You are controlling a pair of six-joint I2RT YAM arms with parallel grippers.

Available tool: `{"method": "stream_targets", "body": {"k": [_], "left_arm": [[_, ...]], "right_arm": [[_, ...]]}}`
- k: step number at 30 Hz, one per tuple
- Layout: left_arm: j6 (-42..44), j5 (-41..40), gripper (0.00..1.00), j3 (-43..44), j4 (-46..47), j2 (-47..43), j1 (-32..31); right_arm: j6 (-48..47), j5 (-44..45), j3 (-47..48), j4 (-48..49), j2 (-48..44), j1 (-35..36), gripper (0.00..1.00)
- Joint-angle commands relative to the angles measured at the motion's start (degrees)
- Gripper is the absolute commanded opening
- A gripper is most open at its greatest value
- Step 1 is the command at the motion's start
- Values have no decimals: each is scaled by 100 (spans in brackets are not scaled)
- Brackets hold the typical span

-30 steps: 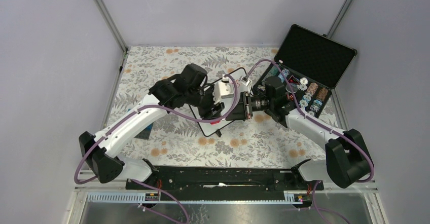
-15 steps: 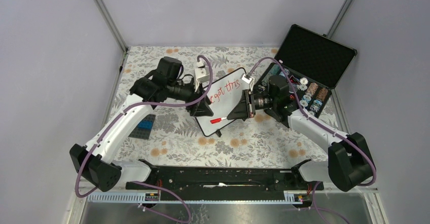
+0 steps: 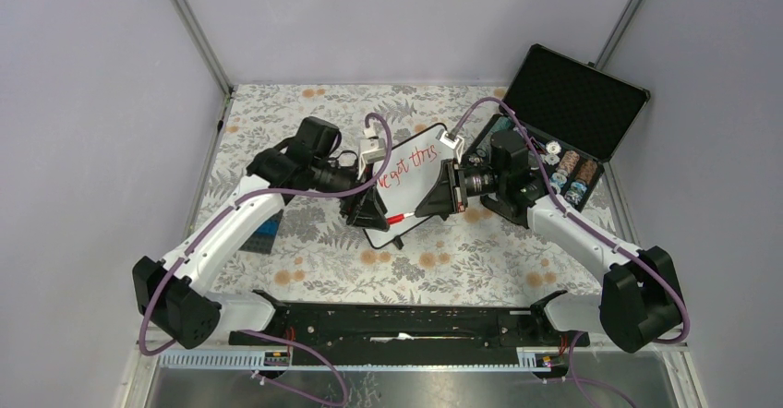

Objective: Write a sentence on the whiteboard
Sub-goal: Pass from the right arm to the left

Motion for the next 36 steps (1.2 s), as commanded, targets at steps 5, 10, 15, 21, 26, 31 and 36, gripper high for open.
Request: {"method": "stream_targets", "body": {"k": [5, 10, 15, 21, 26, 31, 36], "left_arm": [[20, 39, 45, 159, 117, 276, -401], [4, -83, 27, 391, 116, 495, -472], [-40, -27, 1, 435, 196, 537, -510], [-119, -98, 0, 600, 318, 624, -639], [-181, -140, 0, 704, 450, 770, -700], [-325, -129, 0, 688, 704, 779, -700], [-524, -173, 0, 649, 1016, 730, -696]], "right_arm": [[-227, -77, 297, -169, -115, 58, 0], [-270, -62, 336, -276, -116, 111, 0], [-445, -9, 345, -499, -95, 188, 0], [-460, 53, 353, -502, -17, 395, 0], [-487, 106, 367, -520, 43, 517, 0], [-491, 125, 337, -518, 83, 608, 0], [-447, 141, 342, -426, 168, 767, 0]]}}
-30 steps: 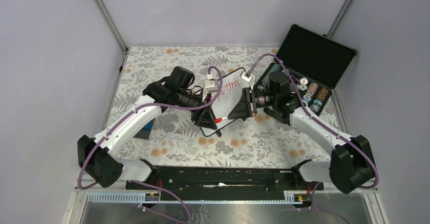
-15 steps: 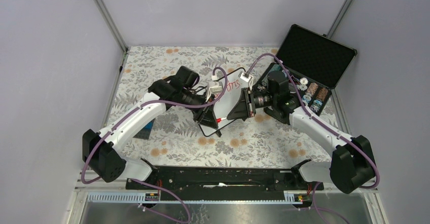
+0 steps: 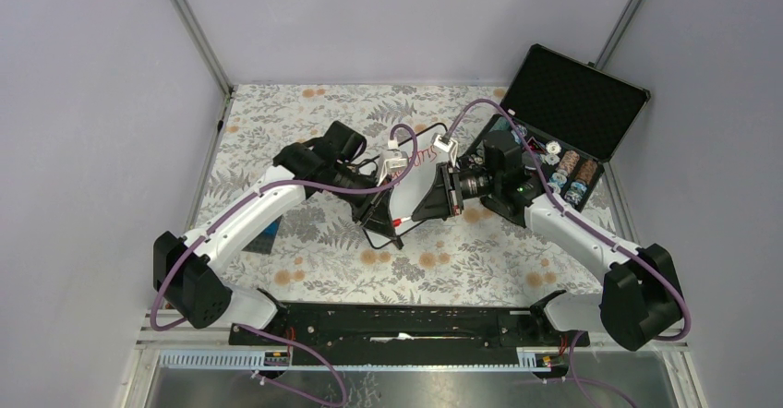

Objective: Write a sentence on the whiteboard
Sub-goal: Pass from the right arm to the left

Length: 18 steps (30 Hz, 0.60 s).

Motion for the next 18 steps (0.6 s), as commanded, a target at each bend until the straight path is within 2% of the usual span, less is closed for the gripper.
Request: {"method": "stream_targets", "body": {"k": [1, 18], "left_arm": [[-287, 71, 0, 324, 1607, 12, -95], [-515, -56, 0, 282, 2364, -66, -93]], "right_arm": [[-43, 11, 198, 139, 129, 533, 0], [-34, -196, 238, 153, 219, 828, 0]]}}
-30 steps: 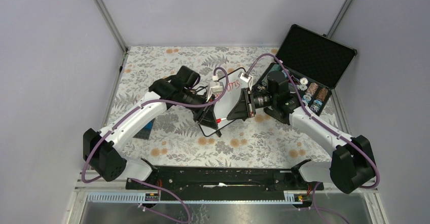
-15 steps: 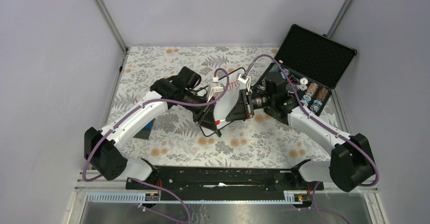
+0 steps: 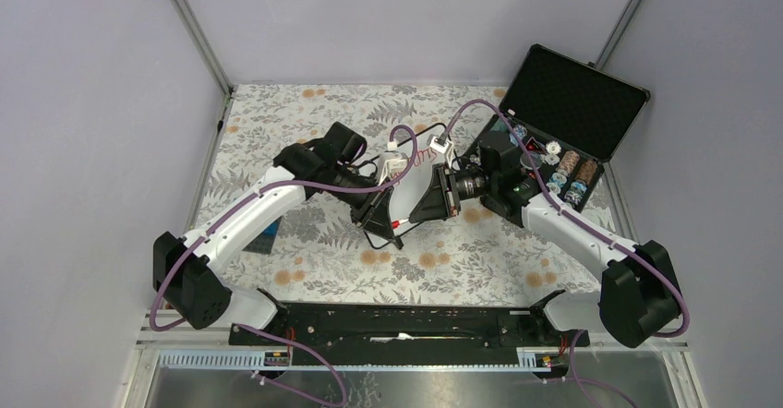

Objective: Write a sentence on the whiteboard
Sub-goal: Pass from the right arm to the left

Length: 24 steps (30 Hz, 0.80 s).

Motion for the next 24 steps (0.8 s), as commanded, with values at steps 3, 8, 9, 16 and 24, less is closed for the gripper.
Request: {"method": "stream_targets", "body": {"k": [3, 8, 9, 16, 24], "left_arm": [[-296, 82, 0, 330, 2525, -47, -73], [-281, 47, 0, 294, 2541, -39, -73], [-251, 21, 0, 240, 2521, -75, -71], [174, -372, 0, -213, 1996, -579, 65], [516, -621, 0, -535, 1548, -841, 407]], "right_arm": [[-3, -243, 198, 121, 146, 747, 0], [22, -280, 266, 125, 147, 780, 0], [15, -281, 296, 112, 125, 758, 0], [139, -314, 775, 109, -98, -185, 6], [383, -242, 1538, 117, -313, -1465, 51]]}}
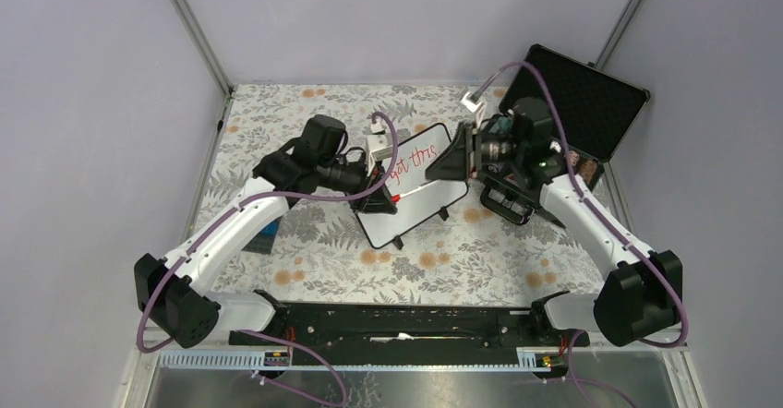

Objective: Write a sentence on the whiteboard
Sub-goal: Pass from the right arm to the left, then put down the whiteboard marker at the center of the board.

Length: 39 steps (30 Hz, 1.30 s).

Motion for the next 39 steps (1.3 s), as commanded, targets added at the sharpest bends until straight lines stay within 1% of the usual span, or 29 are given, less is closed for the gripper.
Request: {"method": "stream_targets", "body": {"k": [1, 3, 5, 7, 9, 11, 13, 16, 19, 21, 22, 24, 28, 31, 33, 36, 39], "left_arm": [[277, -249, 0, -220, -84, -202, 175], [287, -238, 0, -240, -112, -236, 223], [281, -225, 0, -232, -141, -262, 310], [231, -118, 0, -205, -142, -298, 486], [87, 22, 0, -146, -88, -374, 787], [-173, 218, 0, -58, 67, -461, 1322], [-487, 369, 0, -11, 315, -563, 2024], [-903, 350, 0, -22, 619, -568, 3029], [-985, 329, 0, -118, 640, -391, 3931], [-856, 285, 0, -231, 487, -228, 4332], [-735, 135, 0, -290, 386, -161, 4442], [-468, -206, 0, -474, 220, -82, 4563], [34, -904, 0, -954, 71, -29, 4598], [232, -1430, 0, -1243, 12, 124, 4600], [308, -1528, 0, -1374, -51, 282, 4599], [232, -1596, 0, -1535, -45, 634, 4566], [55, -2019, 0, -1617, 92, 983, 4419]], "right_arm": [[221, 6, 700, 321, -347, -682, 59], [254, 46, 868, 329, -359, -889, 71], [294, 70, 975, 329, -353, -1040, 78], [330, 84, 979, 329, -376, -1157, 90], [357, 104, 887, 329, -408, -1233, 96], [366, 99, 724, 321, -457, -1280, 99], [357, 89, 529, 313, -527, -1318, 100], [315, 70, 270, 273, -616, -1362, 100], [-191, 184, 194, -269, -679, -1377, 100], [-650, 331, 174, -766, -718, -1376, 100], [-880, 413, 168, -1173, -741, -1374, 100], [-1301, 570, 156, -1656, -780, -1372, 100], [-1956, 884, 75, -2299, -838, -1376, 100], [-2204, 1054, -55, -2437, -902, -1370, 100], [-2260, 1111, -133, -2446, -956, -1373, 100], [-2360, 1184, -247, -2440, -1006, -1371, 100], [-2497, 1328, -374, -2440, -1049, -1376, 100]]}}
